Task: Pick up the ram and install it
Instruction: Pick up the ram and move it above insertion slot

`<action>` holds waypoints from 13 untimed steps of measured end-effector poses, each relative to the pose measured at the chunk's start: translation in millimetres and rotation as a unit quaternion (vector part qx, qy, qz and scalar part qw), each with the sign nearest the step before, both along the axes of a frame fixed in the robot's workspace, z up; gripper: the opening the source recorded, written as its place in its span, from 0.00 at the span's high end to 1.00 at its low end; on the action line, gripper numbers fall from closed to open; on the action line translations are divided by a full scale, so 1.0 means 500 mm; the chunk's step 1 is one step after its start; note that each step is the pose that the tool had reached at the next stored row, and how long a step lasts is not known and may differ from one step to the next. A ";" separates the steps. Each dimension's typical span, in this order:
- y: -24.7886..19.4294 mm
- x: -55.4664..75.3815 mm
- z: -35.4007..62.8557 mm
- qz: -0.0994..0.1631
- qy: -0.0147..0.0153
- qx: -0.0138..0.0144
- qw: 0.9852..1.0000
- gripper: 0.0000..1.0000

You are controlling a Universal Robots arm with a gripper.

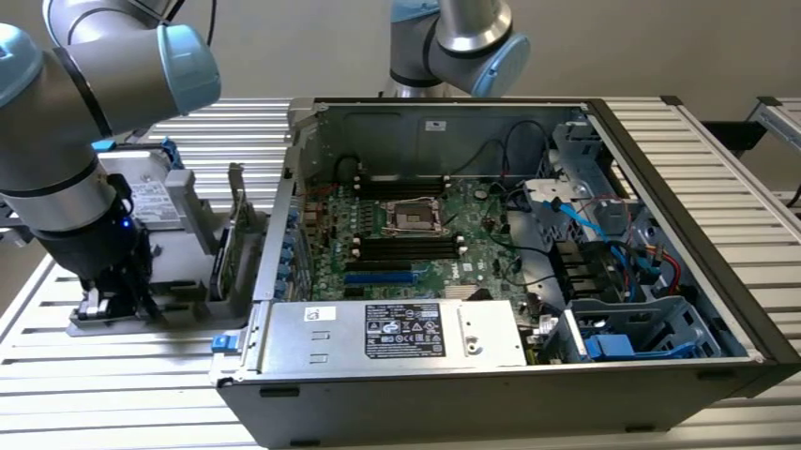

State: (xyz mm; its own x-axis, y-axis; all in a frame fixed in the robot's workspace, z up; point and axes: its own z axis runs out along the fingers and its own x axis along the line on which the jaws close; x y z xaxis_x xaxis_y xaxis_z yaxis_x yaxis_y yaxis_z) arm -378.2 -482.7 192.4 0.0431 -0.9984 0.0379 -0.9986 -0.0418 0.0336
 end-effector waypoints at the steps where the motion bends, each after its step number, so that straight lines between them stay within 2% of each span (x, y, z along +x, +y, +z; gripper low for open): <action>1: 0.0001 0.000 0.001 0.000 0.000 0.000 1.000 0.86; 13: 0.0013 0.000 0.023 0.000 0.000 0.001 1.000 0.86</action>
State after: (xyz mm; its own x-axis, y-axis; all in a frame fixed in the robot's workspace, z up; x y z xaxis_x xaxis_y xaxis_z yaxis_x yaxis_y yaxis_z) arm -378.1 -482.1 203.8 0.0432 -0.9984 0.0368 -0.9985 -0.0419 0.0338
